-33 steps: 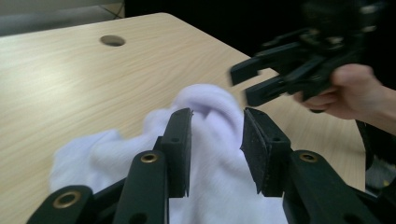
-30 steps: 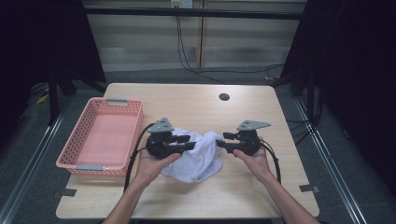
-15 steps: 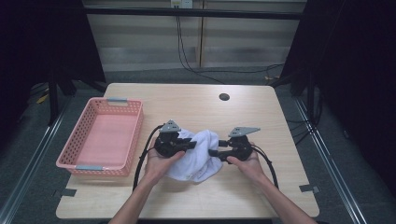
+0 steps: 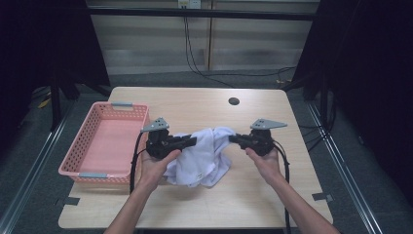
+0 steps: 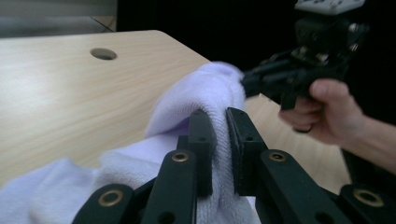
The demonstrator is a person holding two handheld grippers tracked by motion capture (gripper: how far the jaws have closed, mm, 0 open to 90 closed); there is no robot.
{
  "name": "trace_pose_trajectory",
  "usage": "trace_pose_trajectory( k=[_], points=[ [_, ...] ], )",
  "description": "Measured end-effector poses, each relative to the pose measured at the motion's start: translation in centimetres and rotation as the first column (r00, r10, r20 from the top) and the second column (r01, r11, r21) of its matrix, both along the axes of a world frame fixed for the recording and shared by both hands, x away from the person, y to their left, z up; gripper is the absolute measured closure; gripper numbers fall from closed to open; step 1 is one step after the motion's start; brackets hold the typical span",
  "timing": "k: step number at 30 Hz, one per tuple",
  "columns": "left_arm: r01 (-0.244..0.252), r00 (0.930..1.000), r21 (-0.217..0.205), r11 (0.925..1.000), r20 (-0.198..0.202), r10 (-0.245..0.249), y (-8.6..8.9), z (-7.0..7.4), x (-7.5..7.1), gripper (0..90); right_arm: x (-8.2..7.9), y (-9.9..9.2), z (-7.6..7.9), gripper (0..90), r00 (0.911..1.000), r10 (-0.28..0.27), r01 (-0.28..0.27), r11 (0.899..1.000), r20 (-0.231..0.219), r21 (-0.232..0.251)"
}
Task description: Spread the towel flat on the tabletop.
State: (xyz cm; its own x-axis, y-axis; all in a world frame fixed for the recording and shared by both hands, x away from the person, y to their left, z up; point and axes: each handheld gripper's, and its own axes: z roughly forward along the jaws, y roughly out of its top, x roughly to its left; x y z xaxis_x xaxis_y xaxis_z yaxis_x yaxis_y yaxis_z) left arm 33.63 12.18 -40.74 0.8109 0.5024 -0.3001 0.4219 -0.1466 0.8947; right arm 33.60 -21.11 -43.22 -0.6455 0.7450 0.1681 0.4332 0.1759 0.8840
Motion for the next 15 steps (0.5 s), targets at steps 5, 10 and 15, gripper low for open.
trace_pose_trajectory(
  k=[5,10,15],
  points=[
    [-0.032,0.9994,-0.023,0.9992,0.014,0.032,0.9,1.0,-0.7,82.8,0.1,-3.1,2.1,86.9,0.9970,-0.071,0.069,0.996,0.032,0.057],
    [-0.034,0.9977,-0.055,0.9979,0.058,0.037,1.6,3.0,-1.5,83.1,0.0,-4.7,4.9,86.8,0.9893,-0.119,0.113,0.991,0.084,0.074],
    [-0.029,0.9946,-0.102,0.9943,0.096,0.039,2.7,5.6,-1.6,83.3,0.7,-7.0,8.4,86.9,0.9701,-0.204,0.184,0.972,0.132,0.145]
  ],
)
